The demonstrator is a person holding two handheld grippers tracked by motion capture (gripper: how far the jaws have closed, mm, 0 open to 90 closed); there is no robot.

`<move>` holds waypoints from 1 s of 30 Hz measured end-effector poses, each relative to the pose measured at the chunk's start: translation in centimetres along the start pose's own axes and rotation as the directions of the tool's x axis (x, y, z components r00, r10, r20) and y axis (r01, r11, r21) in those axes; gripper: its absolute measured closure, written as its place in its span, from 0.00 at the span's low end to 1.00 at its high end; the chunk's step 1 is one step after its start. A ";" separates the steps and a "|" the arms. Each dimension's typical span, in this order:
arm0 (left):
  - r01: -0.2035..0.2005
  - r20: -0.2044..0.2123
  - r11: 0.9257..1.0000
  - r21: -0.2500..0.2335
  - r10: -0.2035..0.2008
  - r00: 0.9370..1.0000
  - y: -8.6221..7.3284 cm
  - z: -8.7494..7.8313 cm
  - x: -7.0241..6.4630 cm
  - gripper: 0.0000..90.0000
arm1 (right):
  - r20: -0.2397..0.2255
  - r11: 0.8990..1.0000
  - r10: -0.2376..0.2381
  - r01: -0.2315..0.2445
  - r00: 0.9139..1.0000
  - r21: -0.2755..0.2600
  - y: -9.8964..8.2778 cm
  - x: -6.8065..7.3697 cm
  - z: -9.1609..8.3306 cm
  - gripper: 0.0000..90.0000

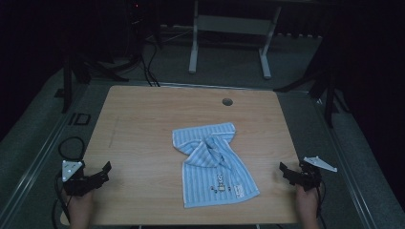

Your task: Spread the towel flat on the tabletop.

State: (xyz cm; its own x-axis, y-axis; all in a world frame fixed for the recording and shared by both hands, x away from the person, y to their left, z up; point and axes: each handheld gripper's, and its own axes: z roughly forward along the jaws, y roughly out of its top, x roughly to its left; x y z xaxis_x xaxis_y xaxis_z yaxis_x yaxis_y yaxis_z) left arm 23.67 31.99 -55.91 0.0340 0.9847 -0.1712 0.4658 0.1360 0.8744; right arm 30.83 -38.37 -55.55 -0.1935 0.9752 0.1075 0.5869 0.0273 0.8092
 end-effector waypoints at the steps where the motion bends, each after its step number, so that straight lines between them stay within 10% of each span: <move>1: -0.006 0.006 1.000 0.016 0.006 1.000 0.0 0.1 0.0 0.02 | -0.002 1.000 -0.008 0.008 1.000 0.003 0.0 0.0 0.0 0.11; 10: -0.060 0.053 0.978 0.199 0.051 0.997 0.7 0.9 -1.0 0.02 | -0.059 0.985 -0.103 0.110 0.993 0.135 0.6 1.1 0.6 0.12; 14: -0.134 0.109 0.936 0.325 0.104 0.989 1.1 0.7 -1.5 0.02 | -0.135 0.968 -0.116 0.143 0.984 0.208 0.9 1.6 0.4 0.14; 21: -0.278 0.173 0.854 0.439 0.223 0.959 1.4 -0.3 -2.7 0.02 | -0.182 0.903 -0.211 0.263 0.960 0.339 1.8 2.4 -0.7 0.14; 25: -0.335 0.198 0.796 0.505 0.271 0.942 1.8 -0.5 -3.2 0.02 | -0.221 0.854 -0.228 0.304 0.948 0.422 2.4 2.7 -1.1 0.14; 30: -0.348 0.206 0.739 0.577 0.280 0.937 2.2 -0.6 -3.2 0.02 | -0.279 0.780 -0.248 0.362 0.928 0.511 2.9 2.9 -1.3 0.14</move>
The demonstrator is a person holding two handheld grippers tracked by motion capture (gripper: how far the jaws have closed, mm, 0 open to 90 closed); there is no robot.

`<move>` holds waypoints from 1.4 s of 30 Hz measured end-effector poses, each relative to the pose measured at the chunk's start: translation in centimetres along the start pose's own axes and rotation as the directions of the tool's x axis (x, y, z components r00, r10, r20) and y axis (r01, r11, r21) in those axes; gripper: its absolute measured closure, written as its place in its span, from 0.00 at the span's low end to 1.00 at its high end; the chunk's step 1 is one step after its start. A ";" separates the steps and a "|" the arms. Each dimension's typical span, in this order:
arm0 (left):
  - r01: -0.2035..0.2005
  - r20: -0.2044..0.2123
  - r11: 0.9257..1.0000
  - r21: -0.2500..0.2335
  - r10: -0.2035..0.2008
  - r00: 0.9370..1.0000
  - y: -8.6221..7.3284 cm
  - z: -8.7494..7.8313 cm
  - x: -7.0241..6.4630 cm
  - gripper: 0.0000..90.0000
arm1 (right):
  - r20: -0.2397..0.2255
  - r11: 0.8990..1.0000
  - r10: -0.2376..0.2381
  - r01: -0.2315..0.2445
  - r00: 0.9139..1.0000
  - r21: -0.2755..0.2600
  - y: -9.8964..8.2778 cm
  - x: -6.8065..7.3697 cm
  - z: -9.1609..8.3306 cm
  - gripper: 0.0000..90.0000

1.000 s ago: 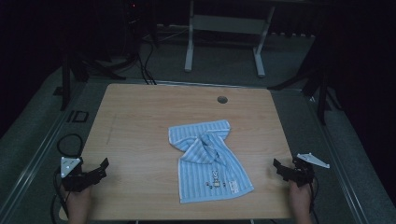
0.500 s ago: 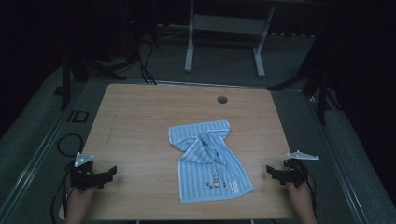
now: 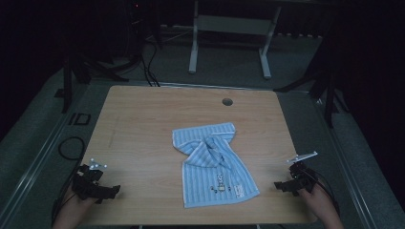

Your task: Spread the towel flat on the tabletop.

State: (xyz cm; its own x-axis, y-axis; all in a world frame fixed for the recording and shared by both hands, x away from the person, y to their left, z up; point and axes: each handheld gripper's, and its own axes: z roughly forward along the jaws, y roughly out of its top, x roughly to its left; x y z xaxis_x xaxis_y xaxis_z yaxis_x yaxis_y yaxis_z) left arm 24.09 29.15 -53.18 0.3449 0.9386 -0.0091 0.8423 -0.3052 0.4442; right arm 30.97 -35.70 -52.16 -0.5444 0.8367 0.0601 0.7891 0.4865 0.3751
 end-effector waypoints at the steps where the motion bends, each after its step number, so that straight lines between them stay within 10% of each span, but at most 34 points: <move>1: 0.001 -0.005 1.000 0.007 -0.001 1.000 0.1 -0.1 0.1 0.02 | -0.003 1.000 -0.013 0.013 1.000 0.021 0.1 0.0 0.0 0.14; 11: 0.038 0.021 0.988 0.151 -0.042 0.999 0.5 -0.7 0.7 0.02 | -0.039 0.981 -0.102 0.108 0.994 0.163 0.8 0.6 0.0 0.15; 18: 0.010 0.037 0.970 0.241 -0.020 0.999 0.6 -0.7 0.8 0.02 | -0.053 0.940 -0.186 0.194 0.981 0.280 1.6 1.5 0.0 0.16; 42: -0.173 0.137 0.950 0.259 0.142 0.980 5.5 1.8 -3.8 0.02 | -0.160 0.922 -0.262 0.296 0.952 0.249 5.1 2.2 1.2 0.15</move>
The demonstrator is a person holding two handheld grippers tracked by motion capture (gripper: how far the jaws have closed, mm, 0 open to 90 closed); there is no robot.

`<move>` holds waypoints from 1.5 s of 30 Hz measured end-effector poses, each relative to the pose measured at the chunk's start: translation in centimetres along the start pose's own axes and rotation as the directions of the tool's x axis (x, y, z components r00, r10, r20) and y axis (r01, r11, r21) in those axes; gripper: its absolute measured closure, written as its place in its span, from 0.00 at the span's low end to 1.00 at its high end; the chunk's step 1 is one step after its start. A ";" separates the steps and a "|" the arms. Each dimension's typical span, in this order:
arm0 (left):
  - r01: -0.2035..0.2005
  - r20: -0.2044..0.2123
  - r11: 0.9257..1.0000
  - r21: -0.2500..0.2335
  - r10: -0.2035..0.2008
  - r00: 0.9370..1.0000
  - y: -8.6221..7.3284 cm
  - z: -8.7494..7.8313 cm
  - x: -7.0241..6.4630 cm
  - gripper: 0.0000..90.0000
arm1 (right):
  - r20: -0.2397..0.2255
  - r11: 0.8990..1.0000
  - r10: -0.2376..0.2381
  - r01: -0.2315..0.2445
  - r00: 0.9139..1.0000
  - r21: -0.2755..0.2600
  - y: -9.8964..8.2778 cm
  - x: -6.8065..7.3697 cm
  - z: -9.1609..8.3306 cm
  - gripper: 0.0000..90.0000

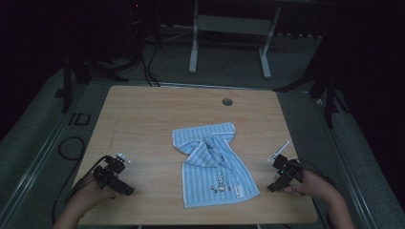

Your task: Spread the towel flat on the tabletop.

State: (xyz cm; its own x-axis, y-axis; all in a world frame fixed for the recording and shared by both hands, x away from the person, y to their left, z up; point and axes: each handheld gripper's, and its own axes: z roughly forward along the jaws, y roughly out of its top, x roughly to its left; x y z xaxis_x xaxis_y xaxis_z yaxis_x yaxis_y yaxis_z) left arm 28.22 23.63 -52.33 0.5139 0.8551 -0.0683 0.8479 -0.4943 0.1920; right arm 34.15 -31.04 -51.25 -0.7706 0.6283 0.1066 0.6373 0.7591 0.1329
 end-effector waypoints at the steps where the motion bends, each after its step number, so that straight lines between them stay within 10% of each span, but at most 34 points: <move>1: -0.008 0.005 1.000 0.000 0.008 1.000 0.3 0.0 -0.2 0.02 | 0.005 1.000 -0.012 0.012 1.000 0.001 0.2 0.1 0.0 0.15; 22: -0.145 0.057 0.989 0.015 0.144 0.988 6.6 1.3 -3.9 0.04 | -0.017 0.995 -0.093 0.093 0.995 -0.048 6.8 1.4 0.3 0.24; 34: -0.272 0.092 0.962 -0.030 0.274 0.957 11.7 2.1 -8.2 0.16 | 0.001 0.983 -0.181 0.181 0.983 -0.032 10.8 2.4 1.5 0.39; 45: -0.337 0.080 0.936 -0.097 0.345 0.935 16.5 1.7 -11.2 0.24 | 0.053 0.970 -0.194 0.200 0.980 -0.136 13.9 2.9 1.0 0.58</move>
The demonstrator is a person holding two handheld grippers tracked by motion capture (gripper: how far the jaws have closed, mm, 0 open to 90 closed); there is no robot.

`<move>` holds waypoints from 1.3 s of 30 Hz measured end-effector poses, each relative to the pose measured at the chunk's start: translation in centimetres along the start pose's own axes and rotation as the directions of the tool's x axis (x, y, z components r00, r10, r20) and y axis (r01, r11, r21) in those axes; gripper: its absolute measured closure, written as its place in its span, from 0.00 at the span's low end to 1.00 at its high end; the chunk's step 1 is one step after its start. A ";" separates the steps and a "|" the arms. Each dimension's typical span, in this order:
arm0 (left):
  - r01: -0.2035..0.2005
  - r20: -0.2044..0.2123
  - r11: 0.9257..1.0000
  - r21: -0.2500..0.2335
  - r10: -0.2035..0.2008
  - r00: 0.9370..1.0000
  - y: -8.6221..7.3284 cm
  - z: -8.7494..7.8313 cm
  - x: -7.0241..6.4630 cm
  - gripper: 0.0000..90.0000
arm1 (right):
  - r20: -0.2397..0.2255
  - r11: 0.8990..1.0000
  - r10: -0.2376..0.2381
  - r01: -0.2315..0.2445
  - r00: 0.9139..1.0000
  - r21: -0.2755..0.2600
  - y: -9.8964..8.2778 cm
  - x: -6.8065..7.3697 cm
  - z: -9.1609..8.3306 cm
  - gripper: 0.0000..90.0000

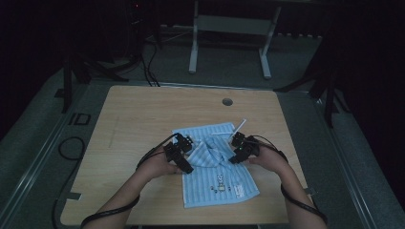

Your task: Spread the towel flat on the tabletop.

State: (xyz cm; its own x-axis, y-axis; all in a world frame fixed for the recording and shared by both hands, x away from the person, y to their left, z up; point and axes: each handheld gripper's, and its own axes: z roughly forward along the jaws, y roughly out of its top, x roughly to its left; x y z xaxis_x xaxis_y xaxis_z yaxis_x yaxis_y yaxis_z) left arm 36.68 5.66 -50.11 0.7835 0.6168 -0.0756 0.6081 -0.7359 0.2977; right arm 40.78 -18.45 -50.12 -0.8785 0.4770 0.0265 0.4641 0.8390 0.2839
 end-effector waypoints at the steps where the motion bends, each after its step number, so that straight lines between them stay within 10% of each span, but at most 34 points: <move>1: -0.008 0.002 1.000 0.004 0.008 1.000 0.4 0.2 0.1 0.26 | 0.005 1.000 -0.005 0.005 1.000 0.002 0.3 0.0 0.0 0.58; 12: -0.017 0.025 0.998 -0.053 0.018 1.000 3.8 1.8 0.5 0.31 | 0.035 0.999 -0.010 0.011 0.999 -0.037 2.8 0.0 -0.2 0.68; 22: 0.034 0.097 0.987 -0.160 -0.019 0.995 4.7 3.1 0.5 0.67 | 0.045 0.996 -0.039 0.042 0.998 -0.073 3.1 0.3 0.2 0.94; 26: 0.065 0.084 0.979 -0.194 -0.049 0.995 4.3 2.1 0.9 0.92 | 0.073 0.996 -0.041 0.047 0.996 -0.078 2.9 0.4 0.0 0.97; 39: 0.141 0.028 0.957 -0.253 -0.138 0.990 0.2 -1.0 3.5 0.95 | 0.122 0.994 0.042 -0.029 0.992 -0.107 0.4 -1.3 -1.8 0.97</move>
State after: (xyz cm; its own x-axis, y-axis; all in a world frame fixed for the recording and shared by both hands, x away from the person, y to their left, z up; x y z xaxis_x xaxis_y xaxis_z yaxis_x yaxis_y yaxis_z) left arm 39.42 7.97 -49.41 0.6954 0.7043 -0.1428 0.6600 -0.5472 0.5148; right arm 41.87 -19.24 -48.31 -0.8380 0.5399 -0.0786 0.4744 0.7922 0.3839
